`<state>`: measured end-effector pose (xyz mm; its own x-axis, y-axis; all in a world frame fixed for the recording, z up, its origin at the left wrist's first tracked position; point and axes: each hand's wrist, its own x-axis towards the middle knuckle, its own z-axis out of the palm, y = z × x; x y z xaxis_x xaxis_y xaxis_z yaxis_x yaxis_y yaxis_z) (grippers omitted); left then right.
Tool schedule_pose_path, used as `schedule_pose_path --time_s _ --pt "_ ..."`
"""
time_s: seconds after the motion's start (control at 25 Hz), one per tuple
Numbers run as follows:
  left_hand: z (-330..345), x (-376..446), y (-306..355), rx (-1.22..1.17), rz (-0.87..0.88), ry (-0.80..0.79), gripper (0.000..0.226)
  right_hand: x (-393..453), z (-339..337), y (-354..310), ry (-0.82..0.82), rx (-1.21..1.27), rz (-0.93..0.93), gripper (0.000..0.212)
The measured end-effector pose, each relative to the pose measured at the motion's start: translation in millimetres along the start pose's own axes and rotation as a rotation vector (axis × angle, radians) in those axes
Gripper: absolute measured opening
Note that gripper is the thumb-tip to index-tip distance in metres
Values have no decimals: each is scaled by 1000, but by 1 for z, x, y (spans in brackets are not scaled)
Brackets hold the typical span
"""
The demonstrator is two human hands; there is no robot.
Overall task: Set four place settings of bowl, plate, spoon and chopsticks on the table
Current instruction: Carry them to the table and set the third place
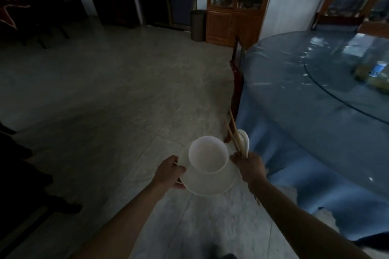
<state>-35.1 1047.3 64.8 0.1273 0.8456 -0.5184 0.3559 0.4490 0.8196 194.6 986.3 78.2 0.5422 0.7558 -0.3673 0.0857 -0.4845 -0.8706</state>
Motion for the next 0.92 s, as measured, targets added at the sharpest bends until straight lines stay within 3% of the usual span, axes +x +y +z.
schedule_pose_path --time_s 0.92 --pt "9 365 242 49 13 -109 14 374 56 -180 101 34 -11 7"
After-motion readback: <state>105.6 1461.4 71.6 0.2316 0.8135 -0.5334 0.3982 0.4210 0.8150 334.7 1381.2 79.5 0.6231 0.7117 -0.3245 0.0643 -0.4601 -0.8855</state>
